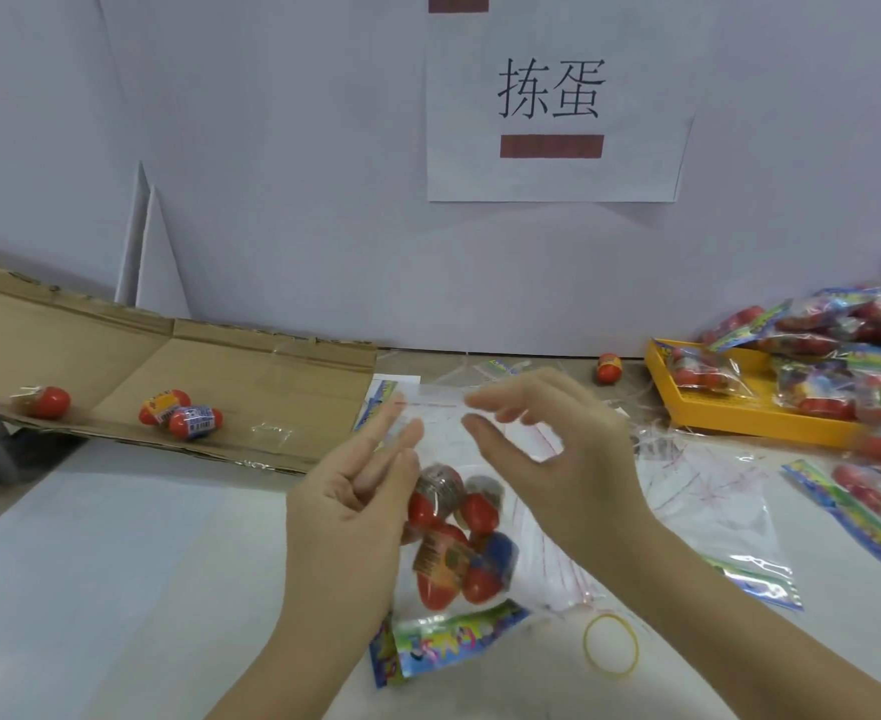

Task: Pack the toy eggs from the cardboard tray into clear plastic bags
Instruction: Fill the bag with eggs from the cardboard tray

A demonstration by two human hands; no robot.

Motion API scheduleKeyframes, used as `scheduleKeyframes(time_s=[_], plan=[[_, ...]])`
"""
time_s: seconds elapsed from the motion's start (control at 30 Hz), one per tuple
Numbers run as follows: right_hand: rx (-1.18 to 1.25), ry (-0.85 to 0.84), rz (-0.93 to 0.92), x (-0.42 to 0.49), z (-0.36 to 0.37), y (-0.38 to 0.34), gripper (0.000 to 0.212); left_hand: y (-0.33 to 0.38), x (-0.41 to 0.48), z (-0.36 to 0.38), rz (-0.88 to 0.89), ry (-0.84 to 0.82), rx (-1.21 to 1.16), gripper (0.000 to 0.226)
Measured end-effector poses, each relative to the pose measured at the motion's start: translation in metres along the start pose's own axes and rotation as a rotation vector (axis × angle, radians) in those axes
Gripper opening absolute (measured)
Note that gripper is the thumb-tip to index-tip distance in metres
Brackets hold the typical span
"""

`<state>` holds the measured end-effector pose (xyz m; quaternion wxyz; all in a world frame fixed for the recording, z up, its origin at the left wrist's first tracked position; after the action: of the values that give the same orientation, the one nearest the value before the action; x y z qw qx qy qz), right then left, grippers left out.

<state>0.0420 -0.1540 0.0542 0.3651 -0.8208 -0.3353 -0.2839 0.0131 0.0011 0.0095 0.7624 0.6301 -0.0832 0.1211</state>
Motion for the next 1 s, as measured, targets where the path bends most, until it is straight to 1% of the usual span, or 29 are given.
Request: scheduleKeyframes(time_s=[0.03, 0.07, 0.13, 0.17, 0.27, 0.43, 0.6, 0.7, 0.8, 0.87, 1.0], plan=[[-0.069, -0.027, -0.088, -0.001, 0.003, -0.005, 0.009, 0.0, -0.002, 0.004, 0.016, -0.034, 0.012, 0.041], [-0.126, -0.05, -0.127, -0.001, 0.005, -0.01, 0.013, 0.0, -0.004, 0.007, 0.039, -0.063, 0.038, 0.049], [-0.179, -0.075, -0.132, -0.002, 0.009, -0.014, 0.02, 0.002, -0.008, 0.012, 0.089, -0.097, 0.108, 0.065], [-0.184, -0.071, -0.128, -0.002, 0.009, -0.015, 0.02, 0.003, -0.009, 0.013, 0.108, -0.104, 0.14, 0.067], [-0.193, -0.043, -0.136, -0.002, 0.006, -0.016, 0.018, 0.001, -0.011, 0.015, 0.13, -0.108, 0.178, 0.066], [-0.294, -0.008, -0.21, -0.002, 0.004, -0.018, 0.013, 0.001, -0.013, 0.017, 0.09, -0.133, 0.226, 0.07], [-0.382, 0.051, -0.249, -0.001, 0.0, -0.017, 0.014, 0.004, -0.015, 0.018, 0.128, -0.187, 0.254, 0.072], [-0.422, 0.086, -0.26, -0.001, -0.001, -0.019, 0.016, 0.003, -0.014, 0.017, 0.116, -0.22, 0.256, 0.07], [-0.399, 0.106, -0.23, 0.001, -0.003, -0.017, 0.017, 0.002, -0.012, 0.015, 0.114, -0.223, 0.29, 0.068], [-0.35, 0.085, -0.193, 0.001, -0.005, -0.013, 0.014, 0.005, -0.011, 0.015, 0.135, -0.219, 0.303, 0.067], [-0.264, 0.019, -0.103, 0.001, -0.004, -0.005, 0.005, 0.007, -0.008, 0.011, 0.093, -0.194, 0.246, 0.053]])
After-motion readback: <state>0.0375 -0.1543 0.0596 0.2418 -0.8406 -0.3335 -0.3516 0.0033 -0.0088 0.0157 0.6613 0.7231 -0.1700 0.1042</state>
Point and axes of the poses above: each hand's wrist, its own x-axis towards the middle knuckle, its own z-axis out of the palm, y = z × x, the point moved 3 cm from there along x, towards the middle knuckle, and after that the axes turned 13 degrees about -y, right-handed, at the moved point
